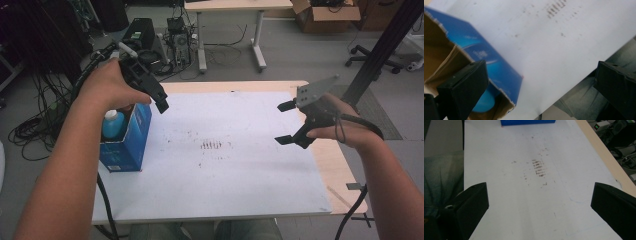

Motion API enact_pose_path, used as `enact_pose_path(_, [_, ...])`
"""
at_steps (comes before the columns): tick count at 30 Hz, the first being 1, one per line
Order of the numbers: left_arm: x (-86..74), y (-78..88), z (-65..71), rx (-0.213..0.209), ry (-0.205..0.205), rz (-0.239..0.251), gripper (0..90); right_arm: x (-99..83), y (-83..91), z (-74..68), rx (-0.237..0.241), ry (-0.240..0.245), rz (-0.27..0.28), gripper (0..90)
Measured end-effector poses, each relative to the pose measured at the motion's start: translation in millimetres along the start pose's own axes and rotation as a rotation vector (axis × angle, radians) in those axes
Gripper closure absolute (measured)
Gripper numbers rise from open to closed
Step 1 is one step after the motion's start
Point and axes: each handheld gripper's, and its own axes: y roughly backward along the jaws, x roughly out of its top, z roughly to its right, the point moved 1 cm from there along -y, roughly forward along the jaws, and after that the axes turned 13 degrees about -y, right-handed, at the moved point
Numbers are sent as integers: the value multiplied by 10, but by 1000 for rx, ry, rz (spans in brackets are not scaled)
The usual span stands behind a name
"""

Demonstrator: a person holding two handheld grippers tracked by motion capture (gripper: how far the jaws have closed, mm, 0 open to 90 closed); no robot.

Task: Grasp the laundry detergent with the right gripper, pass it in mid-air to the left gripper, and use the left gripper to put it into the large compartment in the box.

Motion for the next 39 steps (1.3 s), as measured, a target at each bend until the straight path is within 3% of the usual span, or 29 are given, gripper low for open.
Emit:
enact_pose_path(2, [35,-13,43,-21,-51,7,2,28,-2,15,-7,10,-35,20])
enact_pose_path(11, [131,-85,207,-32,-244,-29,2,75,-61,53,-11,27,-151,23])
enact_pose_path(17, [199,-190,326,-35,-348,-69,2,113,-138,55,-22,30,-232,28])
enact_pose_path(23, [302,-311,455,-64,-454,-95,2,119,-207,69,-25,33,-309,31])
enact_pose_path(33, [425,-629,593,-83,-575,-157,2,86,-301,137,-14,36,-386,32])
enact_pose_path(39, [435,-677,570,-76,-586,-170,2,106,-375,163,-5,44,-406,35])
